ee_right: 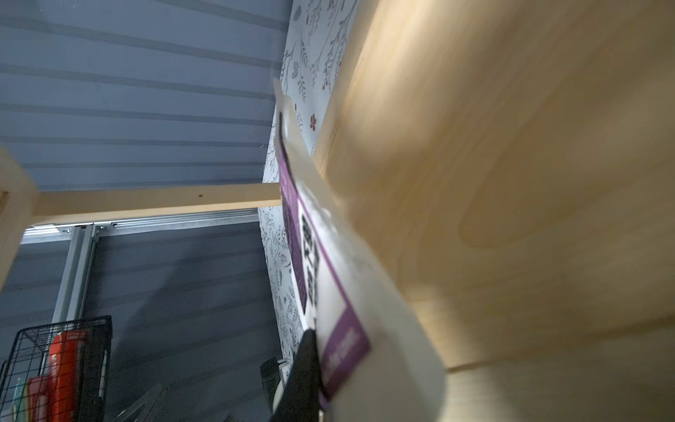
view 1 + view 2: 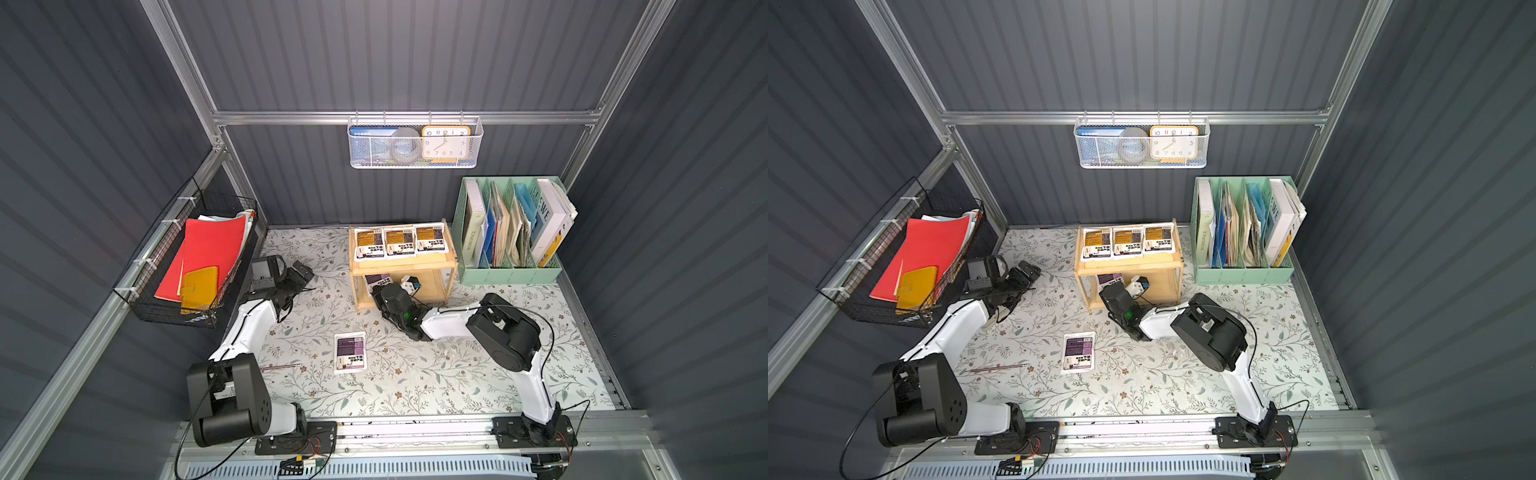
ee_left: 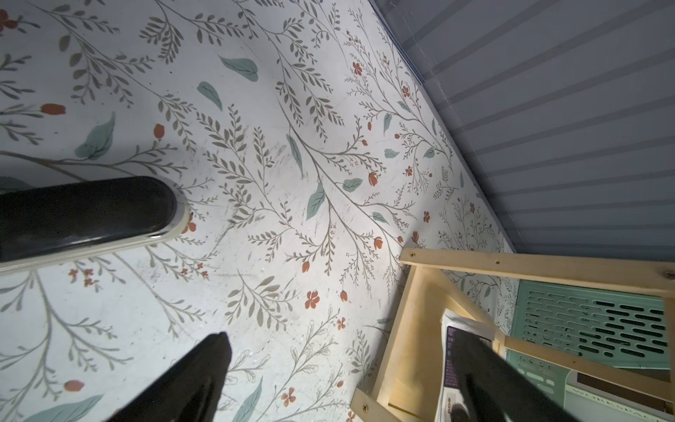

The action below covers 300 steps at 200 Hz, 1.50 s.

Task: Place the bagged coffee beans on the shelf by color
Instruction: Place the bagged coffee beans on the shelf.

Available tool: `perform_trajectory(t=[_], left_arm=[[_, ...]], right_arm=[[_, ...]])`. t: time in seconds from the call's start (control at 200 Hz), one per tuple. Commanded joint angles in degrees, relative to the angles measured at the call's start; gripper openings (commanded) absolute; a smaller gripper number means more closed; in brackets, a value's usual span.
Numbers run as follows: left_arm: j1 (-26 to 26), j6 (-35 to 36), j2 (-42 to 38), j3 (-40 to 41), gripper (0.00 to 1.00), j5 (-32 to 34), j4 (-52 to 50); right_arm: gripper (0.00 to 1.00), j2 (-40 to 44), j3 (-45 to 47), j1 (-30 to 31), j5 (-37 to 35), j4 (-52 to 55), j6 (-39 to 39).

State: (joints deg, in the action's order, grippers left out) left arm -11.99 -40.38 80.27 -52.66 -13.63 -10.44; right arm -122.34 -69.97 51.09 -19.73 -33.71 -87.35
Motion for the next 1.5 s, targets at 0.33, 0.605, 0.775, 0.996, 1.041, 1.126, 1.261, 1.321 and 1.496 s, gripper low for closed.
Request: perform_trajectory(t=[0.33,0.605,0.775,0.996,1.041,1.126,1.261,1.321,1.496], left_arm=[[-0.3,1.6,0.1,0.2,1.00,-2.7,2.4],[-0.3,1.7,-0.6,0.8,1.00,-3.3,2.7],[-0.3,1.8,-1.0,0.9,1.00,-3.3,2.7],[-0.3,2.1,-1.4,0.9,1.00,-3.3,2.4],[-0.3,2.2,-1.4,0.9,1.00,-3.3,2.4],[-0.3,2.5,-1.6,1.0,1.00,-3.3,2.2],[-0.3,2.7,-2.0,1.3,1.00,-3.3,2.0],[-0.3,2.8,-2.1,1.5,1.00,-3.2,1.9],[-0.3,3.0,-2.6,1.6,1.00,-3.2,1.4]], right_arm=[[0.07,-5.0,-6.9,-0.2,-2.5,6.9,-2.2],[0.31,-6.8,-9.8,-0.2,-1.6,9.0,-2.1],[0.47,-6.7,-9.5,-0.1,-1.1,9.0,-2.0],[0.68,-5.5,-9.3,0.2,-0.1,9.3,-1.1],[0.71,-5.1,-9.2,0.3,0.2,9.7,-1.1],[0.79,-4.1,-8.8,0.5,0.3,11.0,-0.9],[0.85,-2.4,-7.9,0.6,1.2,13.9,-0.7],[0.88,-1.4,-7.4,0.7,1.6,15.4,-0.8],[0.91,1.1,-5.4,1.0,3.7,17.1,0.4]])
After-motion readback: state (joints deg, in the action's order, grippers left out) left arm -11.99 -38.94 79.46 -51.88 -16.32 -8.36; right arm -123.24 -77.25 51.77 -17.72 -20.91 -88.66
